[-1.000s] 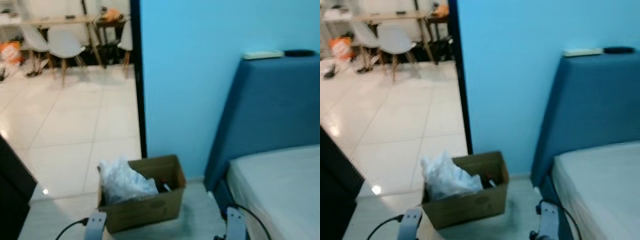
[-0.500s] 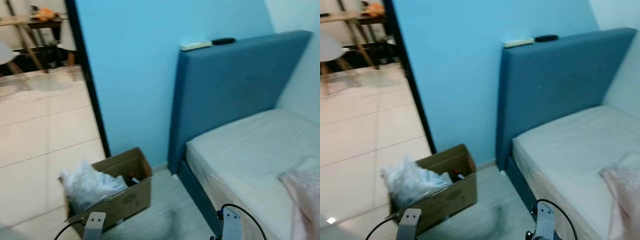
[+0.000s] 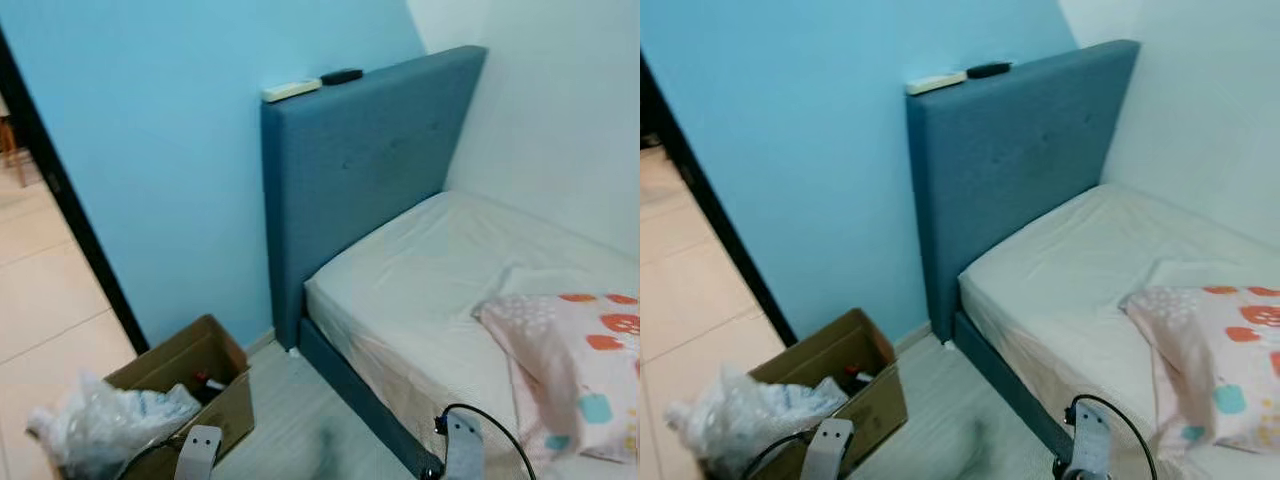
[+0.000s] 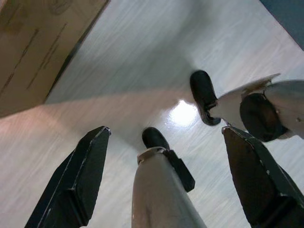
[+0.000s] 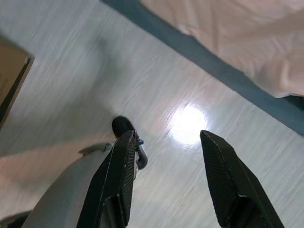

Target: Clean up the room

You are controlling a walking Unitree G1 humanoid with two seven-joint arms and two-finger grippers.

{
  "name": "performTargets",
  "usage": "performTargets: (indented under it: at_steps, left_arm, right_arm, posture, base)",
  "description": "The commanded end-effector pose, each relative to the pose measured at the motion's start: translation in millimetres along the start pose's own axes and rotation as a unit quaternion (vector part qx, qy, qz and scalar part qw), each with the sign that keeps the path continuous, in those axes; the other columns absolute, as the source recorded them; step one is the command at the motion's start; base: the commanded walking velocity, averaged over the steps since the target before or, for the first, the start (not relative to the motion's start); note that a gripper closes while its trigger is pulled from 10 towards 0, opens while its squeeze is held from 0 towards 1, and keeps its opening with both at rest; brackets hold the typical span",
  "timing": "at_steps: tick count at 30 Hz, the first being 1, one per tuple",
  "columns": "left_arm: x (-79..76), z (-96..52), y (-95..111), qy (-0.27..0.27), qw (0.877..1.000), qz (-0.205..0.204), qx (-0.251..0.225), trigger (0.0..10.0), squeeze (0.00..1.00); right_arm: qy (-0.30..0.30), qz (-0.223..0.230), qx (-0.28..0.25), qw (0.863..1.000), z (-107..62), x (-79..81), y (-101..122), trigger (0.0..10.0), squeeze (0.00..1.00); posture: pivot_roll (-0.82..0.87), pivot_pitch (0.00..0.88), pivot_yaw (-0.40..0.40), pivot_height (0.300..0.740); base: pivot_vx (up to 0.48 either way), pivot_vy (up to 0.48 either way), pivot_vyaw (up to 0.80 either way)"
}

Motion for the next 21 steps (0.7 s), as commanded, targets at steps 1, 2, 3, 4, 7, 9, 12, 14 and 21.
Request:
performTargets:
  at_steps: [1,2,3,4,7,9,12,14,21]
  left_arm:
    - [-5.3,0.6,-5,-0.007,1.000,0.006,0.008,10.0,0.00]
    - [-5.3,0.6,-5,-0.007,1.000,0.006,0.008,10.0,0.00]
    - [-6.4,0.7,-6,-0.008,1.000,0.006,0.009,10.0,0.00]
    - [-9.6,1.2,-7,-0.011,1.000,0.007,0.010,10.0,0.00]
    - [-20.3,2.7,-11,-0.019,1.000,0.007,0.013,10.0,0.00]
    - [-23.8,3.1,-11,-0.022,1.000,0.007,0.013,10.0,0.00]
    - [-28.4,3.8,-11,-0.026,1.000,0.006,0.011,10.0,0.00]
    - [-30.1,4.1,-9,-0.028,1.000,0.005,0.009,10.0,0.00]
    - [-12.7,1.6,-5,-0.023,1.000,0.001,0.004,10.0,0.00]
  right_arm:
    - [-0.003,-0.002,-0.005,1.000,0.0,-1.2,2,10.0,0.00]
    - [-0.003,-0.002,-0.005,1.000,0.0,-1.2,2,10.0,0.00]
    - [-0.003,-0.001,-0.007,1.000,0.1,-1.4,3,10.0,0.00]
    - [-0.004,0.000,-0.011,1.000,0.2,-1.4,6,10.0,0.00]
    - [-0.005,0.002,-0.020,1.000,0.3,-1.6,11,10.0,0.00]
    - [-0.006,0.004,-0.024,1.000,0.3,-1.8,12,10.0,0.00]
    - [-0.009,0.008,-0.030,0.999,0.3,-2.6,15,10.0,0.00]
    - [-0.011,0.013,-0.036,0.999,0.3,-3.7,18,10.0,0.00]
    - [-0.015,0.021,-0.044,0.999,0.2,-5.8,22,10.0,0.00]
  posture:
    - [-0.01,0.000,-0.016,0.707]
    - [-0.01,0.000,-0.016,0.707]
    - [-0.01,0.000,-0.016,0.707]
    - [-0.01,0.000,-0.015,0.707]
    - [-0.01,0.000,-0.018,0.707]
    - [-0.01,0.000,-0.018,0.707]
    - [-0.01,0.000,-0.019,0.707]
    - [-0.01,0.000,-0.020,0.707]
    - [-0.01,0.000,-0.019,0.707]
  base:
    - [0.000,0.000,-0.68]
    - [0.000,0.000,-0.68]
    - [0.000,0.000,-0.68]
    - [0.000,0.000,-0.68]
    - [0.000,0.000,-0.68]
    - [0.000,0.000,-0.68]
    - [0.000,0.000,-0.68]
    - [0.000,0.000,-0.68]
    - [0.000,0.000,-0.68]
Point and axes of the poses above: a point about 5 cm out from each wrist's last joint towards the gripper, its own z axis pointing out of the wrist towards the gripper, its own y axis along the axis of the wrist's last joint, x = y × z, the point moved 2 cm from there along z, pointing out of the wrist towards the gripper, and after that the axes turned 7 degrees about -z, right-handed, at the moved point
